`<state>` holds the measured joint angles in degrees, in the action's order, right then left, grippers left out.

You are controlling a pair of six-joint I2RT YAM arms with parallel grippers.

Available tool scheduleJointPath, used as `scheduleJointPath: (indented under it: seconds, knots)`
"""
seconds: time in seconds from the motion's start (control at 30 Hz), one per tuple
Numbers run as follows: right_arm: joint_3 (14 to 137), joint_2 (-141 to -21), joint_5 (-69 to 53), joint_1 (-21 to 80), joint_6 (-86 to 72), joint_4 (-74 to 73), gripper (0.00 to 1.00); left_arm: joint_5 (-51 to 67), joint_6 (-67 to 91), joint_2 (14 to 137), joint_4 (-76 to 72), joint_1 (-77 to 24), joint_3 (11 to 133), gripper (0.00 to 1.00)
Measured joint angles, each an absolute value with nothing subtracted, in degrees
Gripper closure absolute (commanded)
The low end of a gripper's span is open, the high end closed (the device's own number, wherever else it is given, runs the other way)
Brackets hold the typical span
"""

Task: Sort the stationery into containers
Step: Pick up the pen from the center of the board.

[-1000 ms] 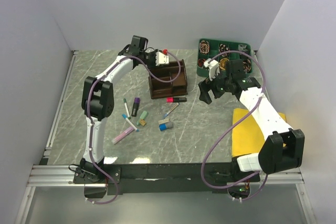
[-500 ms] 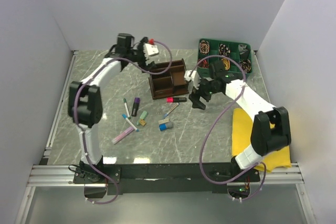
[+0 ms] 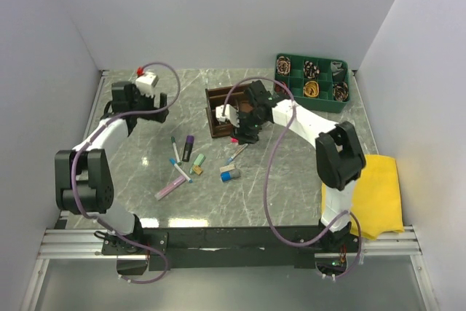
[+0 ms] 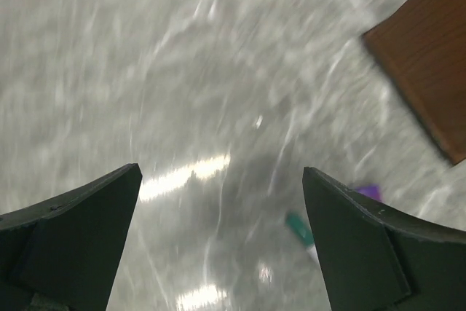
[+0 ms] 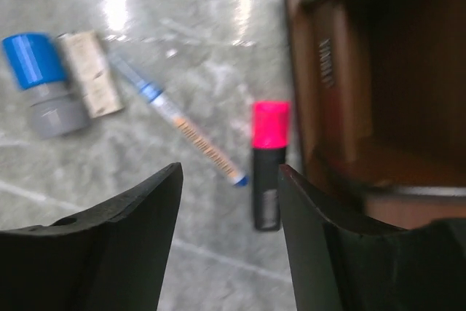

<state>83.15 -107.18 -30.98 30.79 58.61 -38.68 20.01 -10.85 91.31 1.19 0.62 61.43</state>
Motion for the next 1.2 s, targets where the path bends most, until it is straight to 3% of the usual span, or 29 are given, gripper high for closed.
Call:
scheduleJointPath:
  seconds: [0.27, 1.2]
  knots:
    - [91.0, -115.4, -29.4, 31.2, 61.8, -44.1, 0.46, 16.0, -8.1, 83.2, -1.8, 2.2, 51.9, 0.01]
    - [95.9, -123.2, -21.8, 34.3, 56.8, -42.0, 0.45, 15.8, -5.2, 74.4, -6.5, 2.6, 41.3, 0.01]
